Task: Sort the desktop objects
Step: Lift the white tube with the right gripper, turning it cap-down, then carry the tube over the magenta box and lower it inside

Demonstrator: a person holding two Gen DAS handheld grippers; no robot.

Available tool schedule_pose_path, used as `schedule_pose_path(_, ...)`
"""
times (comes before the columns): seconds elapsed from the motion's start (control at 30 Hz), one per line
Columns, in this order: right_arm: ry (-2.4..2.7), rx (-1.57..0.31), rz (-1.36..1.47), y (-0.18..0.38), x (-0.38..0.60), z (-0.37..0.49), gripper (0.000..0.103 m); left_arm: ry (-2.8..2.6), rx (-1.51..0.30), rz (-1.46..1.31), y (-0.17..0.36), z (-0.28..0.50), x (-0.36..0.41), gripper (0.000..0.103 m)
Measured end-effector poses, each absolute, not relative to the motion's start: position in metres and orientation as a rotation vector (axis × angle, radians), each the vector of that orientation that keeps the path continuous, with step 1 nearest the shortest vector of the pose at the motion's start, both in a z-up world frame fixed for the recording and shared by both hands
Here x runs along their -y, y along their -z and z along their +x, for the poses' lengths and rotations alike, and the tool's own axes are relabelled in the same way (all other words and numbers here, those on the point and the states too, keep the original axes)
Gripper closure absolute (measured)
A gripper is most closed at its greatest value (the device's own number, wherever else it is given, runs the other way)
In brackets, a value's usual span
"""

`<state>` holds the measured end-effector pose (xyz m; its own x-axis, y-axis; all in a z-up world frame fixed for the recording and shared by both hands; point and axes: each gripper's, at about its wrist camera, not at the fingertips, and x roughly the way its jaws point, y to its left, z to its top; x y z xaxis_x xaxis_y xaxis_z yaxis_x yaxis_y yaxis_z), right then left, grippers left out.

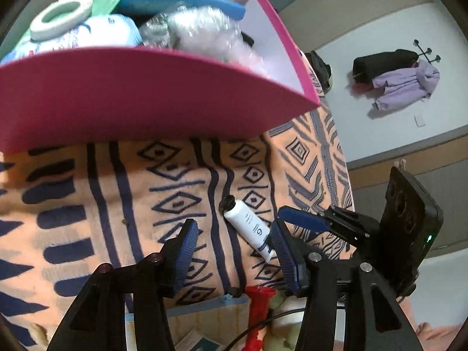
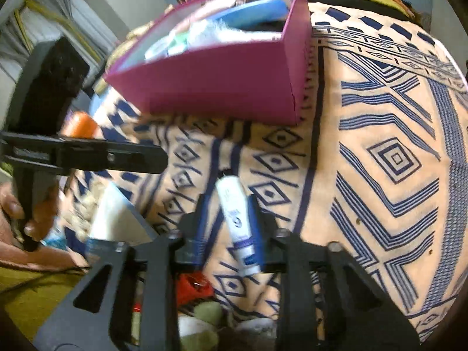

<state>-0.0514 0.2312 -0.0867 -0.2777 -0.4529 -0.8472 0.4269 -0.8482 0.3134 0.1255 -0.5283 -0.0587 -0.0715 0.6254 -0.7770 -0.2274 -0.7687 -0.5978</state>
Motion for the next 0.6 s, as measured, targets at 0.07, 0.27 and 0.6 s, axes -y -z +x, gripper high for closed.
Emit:
schedule_pose_path(0.07,2.147,-0.052,1.468,0.094,-0.224,-0.050,0.061,-1.881,0.401,-1.642,0.065,0.127,0.520,0.049)
schedule_pose_path(0.27,2.127,-0.193,1.524,0.116,-0.210,-0.049,0.062,-1.811,0.373,-1.712,0.088,0.128,0.502,0.049)
schedule_pose_path(0.6,2.127,-0.045,1.467,0.102,-0.229,-0.043,0.072,-1.785,0.453,-1.682,0.082,0.125,0.503,0.049)
